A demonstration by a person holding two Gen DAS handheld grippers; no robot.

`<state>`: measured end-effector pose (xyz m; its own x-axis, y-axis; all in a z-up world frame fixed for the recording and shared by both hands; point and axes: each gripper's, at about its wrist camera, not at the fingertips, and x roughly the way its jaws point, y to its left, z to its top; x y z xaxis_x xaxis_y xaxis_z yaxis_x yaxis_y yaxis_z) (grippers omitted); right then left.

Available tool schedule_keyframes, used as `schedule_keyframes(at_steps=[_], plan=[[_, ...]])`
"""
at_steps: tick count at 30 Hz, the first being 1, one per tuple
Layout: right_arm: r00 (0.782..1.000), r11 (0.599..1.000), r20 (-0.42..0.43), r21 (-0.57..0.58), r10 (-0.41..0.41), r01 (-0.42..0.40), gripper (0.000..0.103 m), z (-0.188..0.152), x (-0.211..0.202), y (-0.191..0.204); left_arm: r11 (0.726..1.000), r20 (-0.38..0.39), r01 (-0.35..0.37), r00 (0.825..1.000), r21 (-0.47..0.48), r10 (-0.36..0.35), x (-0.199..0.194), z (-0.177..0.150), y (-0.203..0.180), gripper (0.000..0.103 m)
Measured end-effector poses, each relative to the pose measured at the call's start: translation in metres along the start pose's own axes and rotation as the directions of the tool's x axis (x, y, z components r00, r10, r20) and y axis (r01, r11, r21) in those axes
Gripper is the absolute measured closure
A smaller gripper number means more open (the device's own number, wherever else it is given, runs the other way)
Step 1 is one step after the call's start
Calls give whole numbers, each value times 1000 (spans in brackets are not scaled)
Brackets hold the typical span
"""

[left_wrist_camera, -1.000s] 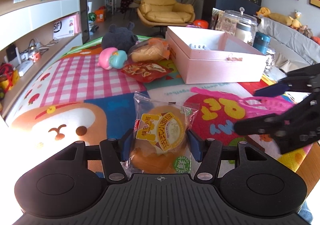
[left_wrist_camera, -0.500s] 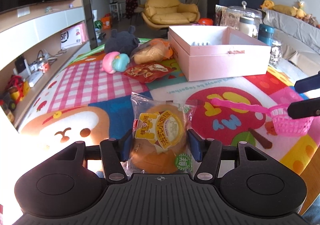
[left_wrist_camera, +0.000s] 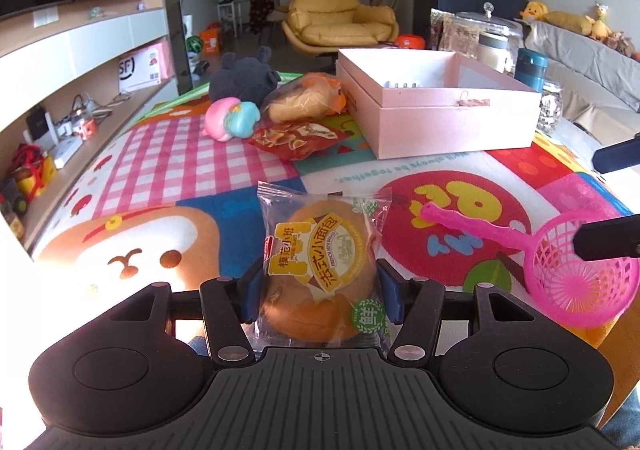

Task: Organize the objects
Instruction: 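Hold the bread bun in the left gripper while the right gripper carries the scoop net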

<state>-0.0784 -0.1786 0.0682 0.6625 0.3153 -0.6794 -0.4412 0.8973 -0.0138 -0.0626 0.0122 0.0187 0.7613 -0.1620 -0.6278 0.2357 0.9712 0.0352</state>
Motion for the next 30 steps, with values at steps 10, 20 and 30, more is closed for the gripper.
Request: schedule_keyframes(at_steps=[10,20,30], plan=[[988,985,-142,-146,66,-87,0,-3,41,25,999,19,40,999,-20,-40,-1,-4,7,42],[989,990,-140,-123,46,-63,23,-11,28,20,999,23,42,999,-29,-41,-1,-4,8,42],[998,993,-62,-120,-11,3,64,-6,-6,21,1000,-1,11,1000,-27,-11,0,0,2,43]])
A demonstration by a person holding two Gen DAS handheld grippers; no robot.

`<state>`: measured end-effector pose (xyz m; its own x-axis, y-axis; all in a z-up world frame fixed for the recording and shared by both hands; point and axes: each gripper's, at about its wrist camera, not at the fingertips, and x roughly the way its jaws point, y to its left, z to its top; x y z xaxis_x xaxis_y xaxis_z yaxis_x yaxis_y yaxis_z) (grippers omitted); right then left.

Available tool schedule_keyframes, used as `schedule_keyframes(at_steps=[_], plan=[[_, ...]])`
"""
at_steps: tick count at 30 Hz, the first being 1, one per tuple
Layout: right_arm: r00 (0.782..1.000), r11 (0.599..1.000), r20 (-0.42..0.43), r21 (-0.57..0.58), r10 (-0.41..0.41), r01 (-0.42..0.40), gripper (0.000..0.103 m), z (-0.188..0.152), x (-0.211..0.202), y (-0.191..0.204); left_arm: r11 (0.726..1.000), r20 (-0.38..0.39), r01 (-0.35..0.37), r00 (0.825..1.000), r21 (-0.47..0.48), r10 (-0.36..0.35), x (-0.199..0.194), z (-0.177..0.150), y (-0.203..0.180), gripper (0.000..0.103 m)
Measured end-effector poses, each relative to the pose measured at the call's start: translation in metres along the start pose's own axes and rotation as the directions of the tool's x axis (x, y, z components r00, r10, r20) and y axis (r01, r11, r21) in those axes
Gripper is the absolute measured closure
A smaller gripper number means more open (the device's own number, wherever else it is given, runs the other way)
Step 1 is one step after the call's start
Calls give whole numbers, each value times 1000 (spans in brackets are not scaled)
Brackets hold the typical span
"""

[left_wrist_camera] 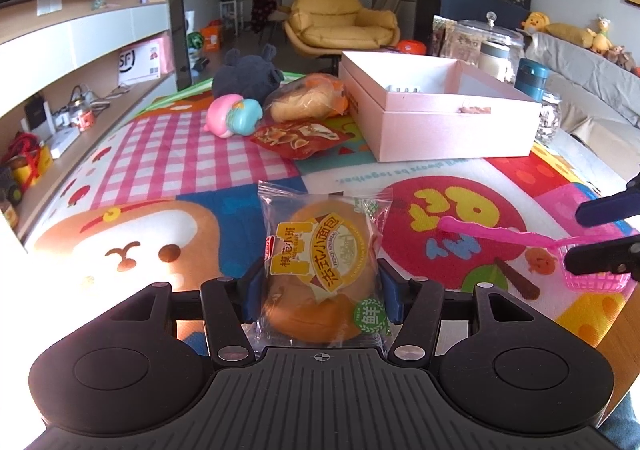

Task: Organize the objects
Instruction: 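Hold the bread bun in the left gripper while the right gripper carries the scoop net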

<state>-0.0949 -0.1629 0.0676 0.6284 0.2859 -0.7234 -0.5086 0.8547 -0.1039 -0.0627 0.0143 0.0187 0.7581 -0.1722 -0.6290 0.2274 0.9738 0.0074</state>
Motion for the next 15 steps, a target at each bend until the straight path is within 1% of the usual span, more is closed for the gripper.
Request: schedule_keyframes(at_steps=[4,7,9,11,12,13,15], plan=[[1000,1000,13,21,-2,2,64,-4,0,-8,1000,-10,-10,1000,13,10,2,1,-2,43],[1000,999,1,38,19,-19,64,-7,7,-10,1000,-6,-11,1000,19,11,2,1,-2,43],[999,998,-2,50,49,-48,64,-10,11,-11,1000,-4,-11,1000,21,11,1,0,-3,43],[997,995,4,60,78,-78,46,-11,10,-12,1000,-2,-11,1000,23,11,1,-1,-2,43],[996,995,20,57,81,-82,26,-11,8,-13,1000,-3,-10,1000,24,10,1,-1,-2,43],[996,995,33,49,81,-82,12,-10,7,-14,1000,-2,-9,1000,22,9,1,-1,-2,43],[996,995,29,44,85,-87,5,-6,9,-18,1000,-3,-8,1000,16,8,1,-1,-2,43]])
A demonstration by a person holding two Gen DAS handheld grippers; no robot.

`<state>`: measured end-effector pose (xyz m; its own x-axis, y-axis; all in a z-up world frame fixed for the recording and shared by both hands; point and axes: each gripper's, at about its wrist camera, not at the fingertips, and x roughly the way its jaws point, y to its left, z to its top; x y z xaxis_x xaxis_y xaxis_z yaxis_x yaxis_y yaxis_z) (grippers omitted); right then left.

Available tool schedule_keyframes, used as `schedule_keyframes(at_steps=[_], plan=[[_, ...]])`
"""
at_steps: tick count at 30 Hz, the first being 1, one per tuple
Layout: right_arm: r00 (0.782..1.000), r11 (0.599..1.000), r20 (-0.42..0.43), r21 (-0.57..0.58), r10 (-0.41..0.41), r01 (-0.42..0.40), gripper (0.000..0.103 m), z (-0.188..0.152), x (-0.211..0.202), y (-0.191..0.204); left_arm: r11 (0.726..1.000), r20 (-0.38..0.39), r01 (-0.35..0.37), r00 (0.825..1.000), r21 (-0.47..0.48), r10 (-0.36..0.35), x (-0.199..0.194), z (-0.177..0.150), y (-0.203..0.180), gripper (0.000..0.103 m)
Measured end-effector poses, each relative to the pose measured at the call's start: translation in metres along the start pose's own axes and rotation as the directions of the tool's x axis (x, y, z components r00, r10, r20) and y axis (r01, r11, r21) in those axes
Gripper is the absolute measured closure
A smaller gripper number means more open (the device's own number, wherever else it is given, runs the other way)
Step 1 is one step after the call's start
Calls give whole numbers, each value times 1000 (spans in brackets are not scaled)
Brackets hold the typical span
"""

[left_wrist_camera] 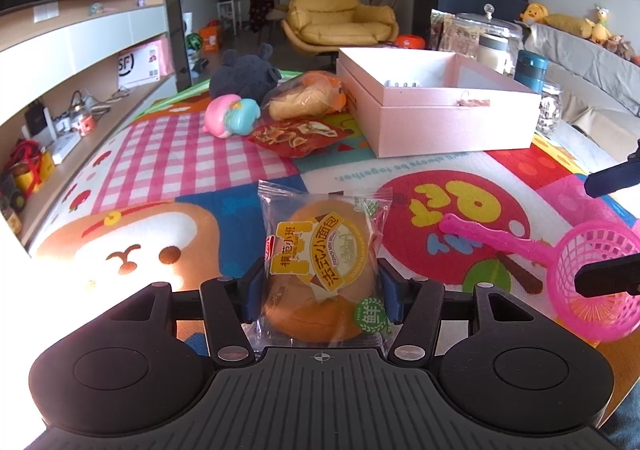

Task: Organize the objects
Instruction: 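Hold the bread bun in the left gripper while the right gripper carries the scoop net, then lower the bread bun into the pink box and open the left gripper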

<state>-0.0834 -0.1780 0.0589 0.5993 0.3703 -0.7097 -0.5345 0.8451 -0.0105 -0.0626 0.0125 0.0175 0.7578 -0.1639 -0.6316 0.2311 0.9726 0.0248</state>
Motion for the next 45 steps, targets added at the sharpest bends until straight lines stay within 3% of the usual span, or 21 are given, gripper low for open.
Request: schedule_keyframes(at_steps=[5,8,15,20,30,32,37,41,43,45], plan=[[988,992,-99,61,116,-110,4,2,19,-10,1000,-16,4,1000,-4,-4,1,3,0,43],[982,988,-114,60,150,-144,3,2,27,-7,1000,-25,7,1000,0,-7,1,4,1,42],[978,986,-142,87,151,-139,2,3,40,-11,1000,-11,22,1000,2,-22,1,1,3,42],[986,995,-140,38,93,-88,19,-5,29,-2,1000,5,17,1000,-2,-17,0,-2,3,42],[996,999,-81,40,38,-34,19,4,22,-4,1000,23,20,1000,-21,-20,-1,-1,4,44],[998,999,-54,33,34,-32,19,6,19,-5,998,24,53,998,-34,-52,-4,4,5,45],[999,999,16,35,37,-37,19,5,6,-8,986,105,161,982,-35,-157,-15,60,-1,45],[998,997,50,66,28,-31,19,3,3,-15,969,251,242,942,-47,-223,1,138,-21,44],[997,994,69,102,19,-26,19,4,3,-20,949,233,307,931,-76,-282,37,170,-33,43],[996,992,91,129,3,-15,19,5,0,-25,948,139,307,946,-87,-293,82,186,-48,43]])
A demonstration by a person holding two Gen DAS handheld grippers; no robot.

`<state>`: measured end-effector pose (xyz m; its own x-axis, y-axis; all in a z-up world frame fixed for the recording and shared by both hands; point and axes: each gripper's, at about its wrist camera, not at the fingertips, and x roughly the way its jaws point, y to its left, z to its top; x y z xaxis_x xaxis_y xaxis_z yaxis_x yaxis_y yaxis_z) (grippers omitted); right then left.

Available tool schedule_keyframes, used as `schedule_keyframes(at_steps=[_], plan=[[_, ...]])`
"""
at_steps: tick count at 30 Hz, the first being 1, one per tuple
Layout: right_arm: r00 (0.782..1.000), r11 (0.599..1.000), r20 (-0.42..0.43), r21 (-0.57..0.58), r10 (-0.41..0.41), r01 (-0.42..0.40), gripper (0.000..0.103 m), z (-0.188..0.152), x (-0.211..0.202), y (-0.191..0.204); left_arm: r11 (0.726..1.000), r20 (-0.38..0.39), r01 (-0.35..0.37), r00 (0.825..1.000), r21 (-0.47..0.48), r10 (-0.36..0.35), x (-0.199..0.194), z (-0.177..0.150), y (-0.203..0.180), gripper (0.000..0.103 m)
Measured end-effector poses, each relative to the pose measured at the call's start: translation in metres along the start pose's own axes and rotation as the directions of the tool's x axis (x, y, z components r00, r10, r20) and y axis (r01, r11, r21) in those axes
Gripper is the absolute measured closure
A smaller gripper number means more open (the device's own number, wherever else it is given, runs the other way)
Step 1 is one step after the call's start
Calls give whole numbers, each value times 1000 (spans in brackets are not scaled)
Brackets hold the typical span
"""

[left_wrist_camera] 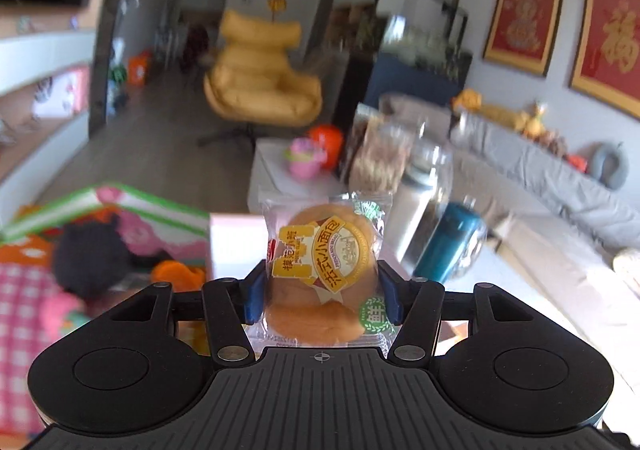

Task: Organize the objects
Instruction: 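Lower the bread bun into the pink box and open the left gripper, then place the scoop net into the pink box and open the right gripper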

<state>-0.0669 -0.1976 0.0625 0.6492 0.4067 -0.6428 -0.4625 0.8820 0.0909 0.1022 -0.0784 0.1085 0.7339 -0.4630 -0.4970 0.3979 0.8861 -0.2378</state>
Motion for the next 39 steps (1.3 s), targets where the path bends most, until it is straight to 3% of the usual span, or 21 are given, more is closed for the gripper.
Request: schedule_keyframes(at_steps=[2,4,7,11,15,19,23,29,35,39], plan=[[1000,1000,21,14,-21,21,19,1,-4,-5,998,-12,-52,999,-20,51,29,-3,2,47],[998,999,40,28,-43,42,19,2,-11,-11,997,33,-41,999,-63,43,31,-6,9,47],[996,997,59,45,-71,69,19,7,-16,-22,996,107,-10,994,-91,20,6,-10,19,47],[983,989,128,78,-132,123,19,38,-19,-40,998,187,-50,981,-47,58,-47,-32,32,47],[949,968,209,137,-234,209,19,103,0,-66,997,143,-61,988,-39,66,-75,-59,45,47],[957,950,110,193,-268,244,8,146,51,-93,991,62,-129,989,-38,132,-88,-84,62,47],[963,945,95,237,-253,225,3,113,61,-89,987,12,-153,988,-55,154,-97,-107,81,47],[952,954,112,130,-286,271,0,42,61,-35,986,-16,-148,989,-82,147,-89,-127,89,47],[975,976,116,123,-192,178,0,15,62,-8,988,-17,-151,988,-29,151,-79,-128,75,47],[971,973,105,107,-214,202,0,5,71,-2,984,-15,-175,984,-4,175,-76,-123,73,47]])
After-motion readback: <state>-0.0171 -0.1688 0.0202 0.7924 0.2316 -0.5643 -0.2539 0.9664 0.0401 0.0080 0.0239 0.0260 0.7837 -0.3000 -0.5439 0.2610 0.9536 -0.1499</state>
